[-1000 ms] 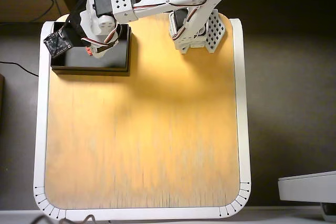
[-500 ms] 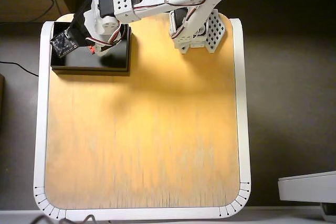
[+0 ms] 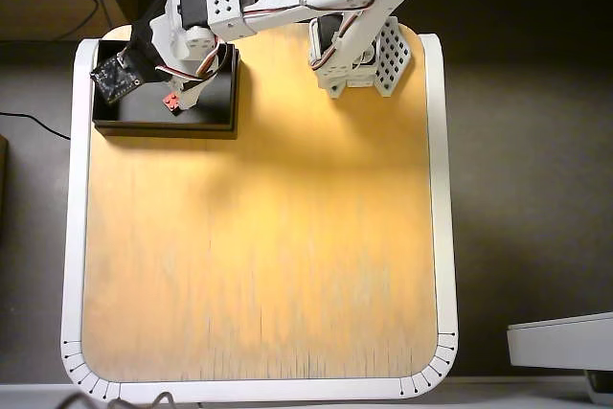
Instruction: Grasp a lego block and put it in the bin.
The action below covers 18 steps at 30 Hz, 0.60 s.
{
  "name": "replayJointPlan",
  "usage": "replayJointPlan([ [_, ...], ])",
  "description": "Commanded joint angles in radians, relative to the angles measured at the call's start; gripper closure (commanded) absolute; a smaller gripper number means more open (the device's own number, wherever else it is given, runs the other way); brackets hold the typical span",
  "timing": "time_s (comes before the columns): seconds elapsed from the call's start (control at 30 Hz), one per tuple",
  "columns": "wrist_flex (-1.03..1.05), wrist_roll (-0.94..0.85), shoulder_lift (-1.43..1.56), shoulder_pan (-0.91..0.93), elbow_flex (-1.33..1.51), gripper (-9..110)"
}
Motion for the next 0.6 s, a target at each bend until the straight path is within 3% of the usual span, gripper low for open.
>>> replayJointPlan([
  [0.0,-0.008,0.003,0.087,0.012,-0.017,81],
  [0.33,0.230,0.011,0.255,-0.009,-0.103,81],
  [0.47,0.295,-0.075,0.290,-0.078,-0.173,81],
  [0.57,0.293,-0.181,0.295,-0.167,-0.230,89],
])
